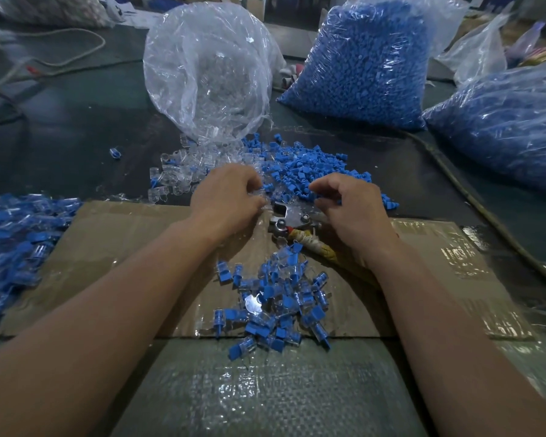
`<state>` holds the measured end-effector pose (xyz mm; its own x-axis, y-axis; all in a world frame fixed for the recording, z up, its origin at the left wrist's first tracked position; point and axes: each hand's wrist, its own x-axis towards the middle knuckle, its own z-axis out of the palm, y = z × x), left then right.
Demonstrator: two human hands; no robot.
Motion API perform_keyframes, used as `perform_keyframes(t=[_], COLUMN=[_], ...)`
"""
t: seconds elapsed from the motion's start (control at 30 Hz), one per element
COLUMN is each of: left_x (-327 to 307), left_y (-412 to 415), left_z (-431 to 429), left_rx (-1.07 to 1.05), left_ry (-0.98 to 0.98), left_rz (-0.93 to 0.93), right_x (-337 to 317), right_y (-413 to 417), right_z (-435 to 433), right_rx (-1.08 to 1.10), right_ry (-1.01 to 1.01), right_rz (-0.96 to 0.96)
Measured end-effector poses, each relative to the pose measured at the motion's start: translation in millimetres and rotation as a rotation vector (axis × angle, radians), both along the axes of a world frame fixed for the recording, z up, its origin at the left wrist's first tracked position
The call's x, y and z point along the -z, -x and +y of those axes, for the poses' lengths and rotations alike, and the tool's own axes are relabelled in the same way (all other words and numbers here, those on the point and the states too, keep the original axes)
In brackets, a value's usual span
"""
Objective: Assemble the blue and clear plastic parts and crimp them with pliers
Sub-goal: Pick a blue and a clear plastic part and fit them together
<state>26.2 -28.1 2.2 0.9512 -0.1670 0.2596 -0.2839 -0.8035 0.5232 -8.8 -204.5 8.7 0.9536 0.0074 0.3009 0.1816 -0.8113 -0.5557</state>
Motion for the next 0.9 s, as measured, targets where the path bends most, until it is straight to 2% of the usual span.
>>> perform_keyframes(t=[0.4, 0.9], left_x=[1, 0], left_y=[25, 30], left_z=[16, 32], left_rx=[-0.005, -0.056], left_ry=[0.013, 0.235], left_rz=[0.045, 0.061], right_x=[0, -2], right_y=[4, 8], right_z=[0, -2], right_rx=[-0.017, -0.011], right_ry=[0.016, 0.011], right_rz=[-0.014, -0.041])
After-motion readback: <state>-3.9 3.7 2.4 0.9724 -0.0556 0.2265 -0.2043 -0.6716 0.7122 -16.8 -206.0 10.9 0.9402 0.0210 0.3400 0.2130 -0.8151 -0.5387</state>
